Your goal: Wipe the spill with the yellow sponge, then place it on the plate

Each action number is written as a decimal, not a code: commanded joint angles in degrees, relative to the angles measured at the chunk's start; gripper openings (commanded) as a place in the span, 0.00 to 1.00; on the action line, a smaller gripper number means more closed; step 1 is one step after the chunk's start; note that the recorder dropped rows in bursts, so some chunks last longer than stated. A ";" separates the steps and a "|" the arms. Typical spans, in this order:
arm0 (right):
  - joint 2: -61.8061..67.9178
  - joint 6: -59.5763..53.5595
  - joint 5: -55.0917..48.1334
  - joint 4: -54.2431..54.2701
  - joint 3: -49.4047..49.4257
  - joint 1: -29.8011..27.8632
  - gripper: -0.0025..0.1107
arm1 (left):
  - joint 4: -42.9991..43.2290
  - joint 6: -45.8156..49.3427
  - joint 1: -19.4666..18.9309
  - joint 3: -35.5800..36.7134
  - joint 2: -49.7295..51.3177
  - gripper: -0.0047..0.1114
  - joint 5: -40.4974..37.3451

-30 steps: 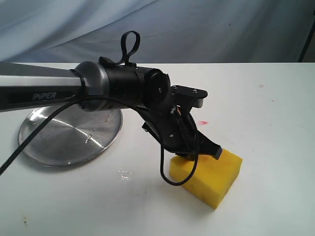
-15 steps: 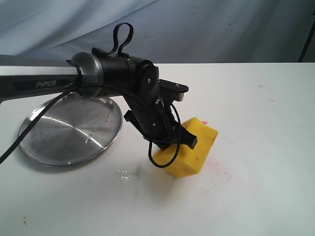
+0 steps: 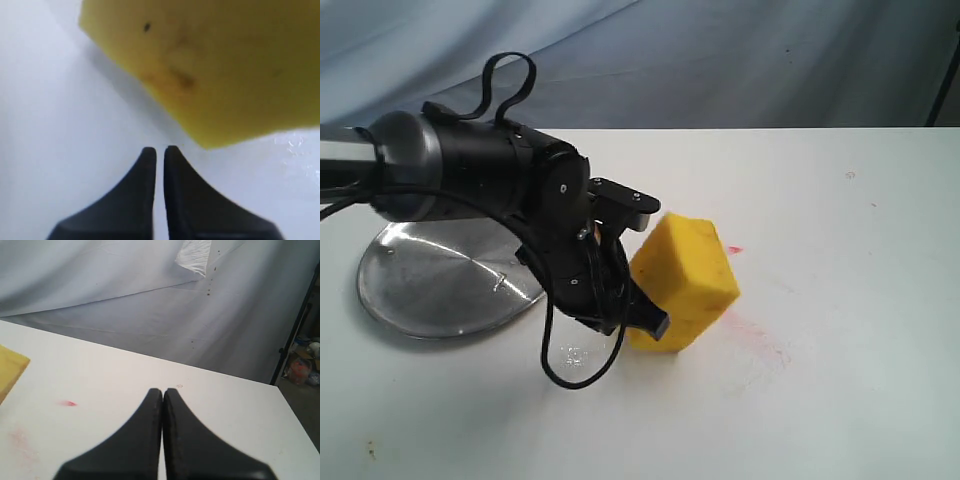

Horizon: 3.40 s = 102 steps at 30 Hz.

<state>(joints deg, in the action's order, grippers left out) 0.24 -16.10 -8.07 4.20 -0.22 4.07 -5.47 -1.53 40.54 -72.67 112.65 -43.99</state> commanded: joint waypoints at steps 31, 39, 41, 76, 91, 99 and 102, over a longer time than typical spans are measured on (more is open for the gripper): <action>-0.24 0.05 0.40 -0.58 0.22 -0.08 0.02 | -26.49 -10.51 2.78 -2.97 7.64 0.50 22.72; -0.24 0.05 0.40 -0.58 0.22 -0.08 0.02 | -16.19 -7.46 2.78 -2.97 7.51 0.04 14.13; -0.24 0.05 0.40 -0.58 0.22 -0.08 0.02 | -14.76 -5.59 2.78 -2.97 6.97 0.04 10.10; -0.24 0.05 0.40 -0.58 0.22 -0.08 0.02 | -1.15 -5.93 -1.31 6.45 -3.56 0.04 15.77; -0.24 0.05 0.40 -0.58 0.22 -0.08 0.02 | 0.36 -6.78 -7.06 6.98 -13.93 0.04 21.40; -0.24 0.05 0.40 -0.58 0.22 -0.08 0.02 | 4.37 -12.63 -15.60 12.78 -18.44 0.04 21.26; -0.24 0.05 0.40 -0.58 0.22 -0.08 0.02 | 4.46 -13.65 -18.95 15.45 -19.63 0.04 21.50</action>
<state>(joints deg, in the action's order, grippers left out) 0.24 -16.10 -8.07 4.20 -0.22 4.07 -1.50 -13.75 24.06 -59.05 94.43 -22.90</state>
